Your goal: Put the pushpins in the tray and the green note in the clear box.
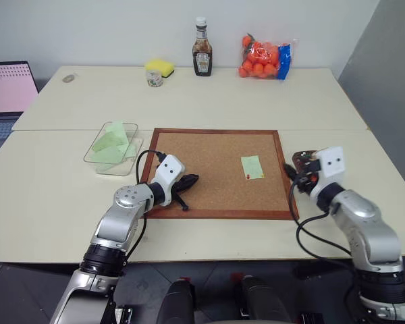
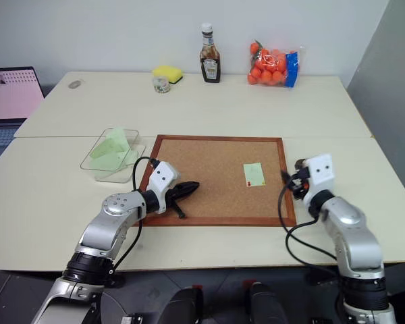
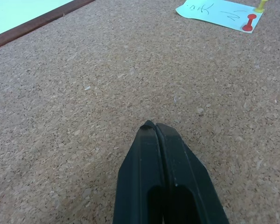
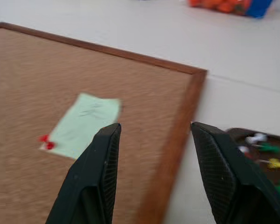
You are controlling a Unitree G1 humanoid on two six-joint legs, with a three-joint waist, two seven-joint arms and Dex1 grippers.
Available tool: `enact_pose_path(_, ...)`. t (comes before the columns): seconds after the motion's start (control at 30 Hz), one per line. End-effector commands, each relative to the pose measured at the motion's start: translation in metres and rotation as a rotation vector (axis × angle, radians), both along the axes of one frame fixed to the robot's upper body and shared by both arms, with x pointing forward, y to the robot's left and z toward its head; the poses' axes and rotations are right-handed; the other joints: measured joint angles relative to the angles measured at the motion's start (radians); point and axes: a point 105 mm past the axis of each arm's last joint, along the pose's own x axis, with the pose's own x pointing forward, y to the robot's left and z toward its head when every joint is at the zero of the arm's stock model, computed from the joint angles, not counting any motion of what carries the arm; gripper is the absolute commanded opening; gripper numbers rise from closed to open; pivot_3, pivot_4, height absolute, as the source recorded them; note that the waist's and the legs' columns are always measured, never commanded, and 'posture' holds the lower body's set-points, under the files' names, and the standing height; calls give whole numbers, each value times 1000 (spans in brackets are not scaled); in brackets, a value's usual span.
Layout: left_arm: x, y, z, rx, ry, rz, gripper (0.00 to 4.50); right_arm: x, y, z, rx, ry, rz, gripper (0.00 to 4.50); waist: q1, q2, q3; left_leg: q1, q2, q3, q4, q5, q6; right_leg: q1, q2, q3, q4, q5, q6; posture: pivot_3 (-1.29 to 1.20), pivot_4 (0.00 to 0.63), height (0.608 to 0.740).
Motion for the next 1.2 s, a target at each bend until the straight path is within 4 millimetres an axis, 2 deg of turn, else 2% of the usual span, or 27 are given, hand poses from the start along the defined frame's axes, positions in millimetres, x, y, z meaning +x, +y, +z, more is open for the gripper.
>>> enact_pose_path(0.03,1,-2,3,12,-15,-21,0,7,11,-1,-3,-32,-22,2506,1,0,0,0,0,0,0,0,0,0,0,0,0,0,0,0,150,740)
enact_pose_path(0.17,2,-1,5,12,-19,-19,0,15,22,-5,4,-30,-9,2506,1,0,0,0,0,0,0,0,0,0,0,0,0,0,0,0,150,740)
enact_pose_path(0.4,2,0,5,14,-21,-15,0,17,25,-20,-22,5,4,2506,1,0,0,0,0,0,0,0,0,0,0,0,0,0,0,0,150,740)
enact_pose_path(0.57,2,0,5,13,-21,-12,0,19,25,-22,-21,7,-1,2506,1,0,0,0,0,0,0,0,0,0,0,0,0,0,0,0,150,740)
enact_pose_path(0.6,2,0,5,12,-21,-12,0,20,25,-22,-20,6,-3,2141,1,0,0,0,0,0,0,0,0,0,0,0,0,0,0,0,150,740)
enact_pose_path(0.97,1,0,4,13,-21,-13,0,19,22,-22,-15,5,-6,22,1,0,0,0,0,0,0,0,0,0,0,0,0,0,0,0,150,740)
enact_pose_path(1.2,1,0,5,14,-19,-14,0,13,21,-12,16,-42,1,3,1,0,0,0,0,0,0,0,0,0,0,0,0,0,0,0,150,740)
